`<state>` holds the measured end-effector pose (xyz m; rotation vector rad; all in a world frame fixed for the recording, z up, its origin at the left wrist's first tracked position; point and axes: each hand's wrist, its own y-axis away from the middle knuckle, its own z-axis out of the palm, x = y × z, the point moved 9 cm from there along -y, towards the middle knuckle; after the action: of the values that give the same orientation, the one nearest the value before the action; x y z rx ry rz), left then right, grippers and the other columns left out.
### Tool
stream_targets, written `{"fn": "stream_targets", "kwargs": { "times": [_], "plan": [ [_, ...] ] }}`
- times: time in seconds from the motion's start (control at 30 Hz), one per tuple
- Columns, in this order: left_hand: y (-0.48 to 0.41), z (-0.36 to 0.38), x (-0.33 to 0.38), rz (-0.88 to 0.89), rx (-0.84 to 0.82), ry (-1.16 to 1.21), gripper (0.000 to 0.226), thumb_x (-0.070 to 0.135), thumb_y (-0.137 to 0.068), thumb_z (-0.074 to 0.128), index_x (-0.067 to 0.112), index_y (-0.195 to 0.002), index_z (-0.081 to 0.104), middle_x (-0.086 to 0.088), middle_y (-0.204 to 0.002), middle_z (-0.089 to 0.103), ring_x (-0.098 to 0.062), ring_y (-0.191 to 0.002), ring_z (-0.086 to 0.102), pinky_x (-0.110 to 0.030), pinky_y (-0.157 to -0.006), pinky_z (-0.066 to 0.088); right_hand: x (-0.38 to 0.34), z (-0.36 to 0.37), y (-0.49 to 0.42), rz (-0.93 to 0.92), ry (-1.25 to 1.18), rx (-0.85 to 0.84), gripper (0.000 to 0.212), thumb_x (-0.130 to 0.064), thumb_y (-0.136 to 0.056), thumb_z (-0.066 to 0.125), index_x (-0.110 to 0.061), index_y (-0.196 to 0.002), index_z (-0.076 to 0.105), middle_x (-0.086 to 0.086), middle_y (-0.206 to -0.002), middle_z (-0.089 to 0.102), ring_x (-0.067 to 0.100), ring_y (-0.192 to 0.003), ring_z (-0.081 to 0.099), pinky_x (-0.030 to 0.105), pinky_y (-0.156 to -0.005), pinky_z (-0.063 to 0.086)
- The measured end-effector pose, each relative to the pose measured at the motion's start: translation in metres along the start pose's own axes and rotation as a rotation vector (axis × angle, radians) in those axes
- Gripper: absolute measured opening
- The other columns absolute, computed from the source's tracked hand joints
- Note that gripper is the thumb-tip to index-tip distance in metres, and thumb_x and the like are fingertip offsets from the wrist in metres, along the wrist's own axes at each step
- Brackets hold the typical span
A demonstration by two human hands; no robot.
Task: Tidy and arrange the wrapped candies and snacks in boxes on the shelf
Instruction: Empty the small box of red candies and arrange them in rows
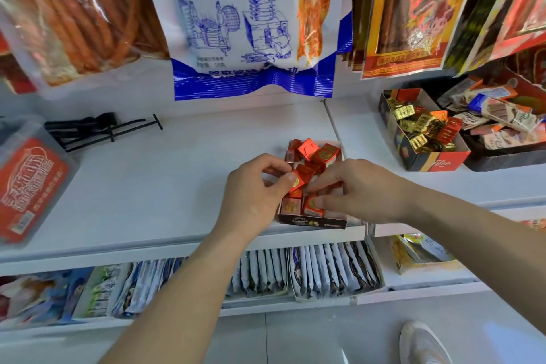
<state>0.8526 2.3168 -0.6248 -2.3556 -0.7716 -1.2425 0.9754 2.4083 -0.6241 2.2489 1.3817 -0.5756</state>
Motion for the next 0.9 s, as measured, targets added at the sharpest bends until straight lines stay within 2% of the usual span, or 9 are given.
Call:
{"fn": "stream_targets", "kwargs": {
  "times": [0.17, 0.27, 0.3, 0.4, 0.5, 0.57, 0.63, 0.8, 0.9],
  "plan": [
    [0.002, 0.001, 0.0, -0.001, 0.002, 0.033, 0.01, 0.024, -0.086, 0.075, 0.033, -0.085, 0.07, 0.018, -0.083, 0.07, -0.001, -0.074, 0.067, -0.021, -0.07, 0.055, 0.009, -0.006, 0.003, 0.028, -0.139, 0.06, 0.015, -0.028, -0.086, 0.074, -0.035, -0.099, 0.078, -0.017, -0.092, 0.075, -0.008, -0.086, 0.064, 0.015, -0.076, 0.049],
    [0.001, -0.005, 0.009, 0.028, 0.037, 0.089, 0.016, 0.022, -0.083, 0.077, 0.035, -0.079, 0.07, 0.019, -0.079, 0.07, 0.003, -0.076, 0.064, -0.011, -0.069, 0.049, 0.011, -0.022, 0.004, 0.028, -0.185, 0.19, 0.014, -0.027, -0.089, 0.07, -0.034, -0.1, 0.077, -0.016, -0.089, 0.073, -0.014, -0.078, 0.059, 0.007, -0.066, 0.042],
    [0.0, -0.006, 0.012, 0.038, 0.039, 0.139, 0.017, 0.02, -0.082, 0.078, 0.035, -0.078, 0.07, 0.018, -0.08, 0.071, 0.002, -0.077, 0.065, -0.012, -0.07, 0.05, 0.01, -0.027, 0.004, 0.027, -0.218, 0.242, 0.013, -0.027, -0.09, 0.07, -0.033, -0.1, 0.076, -0.015, -0.083, 0.073, -0.013, -0.075, 0.059, 0.007, -0.065, 0.041],
    [0.002, -0.003, 0.019, 0.033, 0.018, 0.261, 0.017, 0.017, -0.083, 0.078, 0.033, -0.078, 0.073, 0.012, -0.085, 0.074, -0.01, -0.082, 0.07, -0.035, -0.077, 0.059, 0.003, -0.027, 0.004, 0.001, -0.372, 0.226, 0.015, -0.028, -0.089, 0.071, -0.034, -0.103, 0.072, -0.012, -0.08, 0.075, -0.002, -0.078, 0.067, 0.011, -0.067, 0.047],
    [0.0, 0.001, 0.023, 0.024, 0.012, 0.283, 0.017, 0.017, -0.086, 0.075, 0.033, -0.082, 0.075, 0.01, -0.085, 0.075, -0.012, -0.08, 0.071, -0.039, -0.077, 0.061, 0.005, -0.028, 0.005, 0.023, -0.459, 0.234, 0.013, -0.024, -0.089, 0.073, -0.026, -0.101, 0.074, -0.004, -0.078, 0.075, 0.004, -0.07, 0.066, 0.009, -0.056, 0.044],
    [-0.008, -0.003, 0.025, 0.062, 0.055, 0.144, 0.012, 0.022, -0.091, 0.07, 0.034, -0.092, 0.073, 0.013, -0.09, 0.073, -0.008, -0.079, 0.067, -0.029, -0.075, 0.057, 0.02, -0.04, 0.01, 0.109, -0.544, 0.322, 0.01, -0.023, -0.089, 0.07, -0.022, -0.099, 0.074, -0.001, -0.077, 0.073, 0.002, -0.059, 0.06, 0.011, -0.053, 0.043],
    [-0.016, 0.0, 0.027, 0.103, 0.041, -0.144, 0.013, 0.033, -0.093, 0.065, 0.038, -0.104, 0.07, 0.014, -0.099, 0.065, -0.004, -0.085, 0.058, -0.022, -0.075, 0.046, 0.037, -0.048, 0.017, 0.185, -0.583, 0.372, 0.011, -0.023, -0.092, 0.065, -0.022, -0.1, 0.073, 0.002, -0.079, 0.072, 0.005, -0.056, 0.056, 0.018, -0.055, 0.046],
    [-0.023, 0.033, 0.017, 0.068, -0.159, -0.565, 0.032, 0.055, -0.093, 0.053, 0.045, -0.122, 0.061, 0.003, -0.109, 0.051, -0.018, -0.109, 0.05, -0.037, -0.091, 0.046, 0.049, -0.043, 0.025, 0.223, -0.572, 0.33, 0.013, -0.019, -0.094, 0.06, -0.02, -0.099, 0.072, 0.002, -0.078, 0.071, 0.007, -0.058, 0.059, 0.019, -0.057, 0.046],
    [-0.026, 0.037, 0.016, 0.057, -0.16, -0.6, 0.034, 0.054, -0.092, 0.057, 0.043, -0.123, 0.06, 0.002, -0.111, 0.049, -0.018, -0.11, 0.051, -0.038, -0.093, 0.048, 0.047, -0.037, 0.025, 0.206, -0.54, 0.295, 0.012, -0.021, -0.094, 0.061, -0.021, -0.099, 0.072, 0.003, -0.08, 0.073, 0.01, -0.059, 0.061, 0.023, -0.061, 0.046]
  ]
}}
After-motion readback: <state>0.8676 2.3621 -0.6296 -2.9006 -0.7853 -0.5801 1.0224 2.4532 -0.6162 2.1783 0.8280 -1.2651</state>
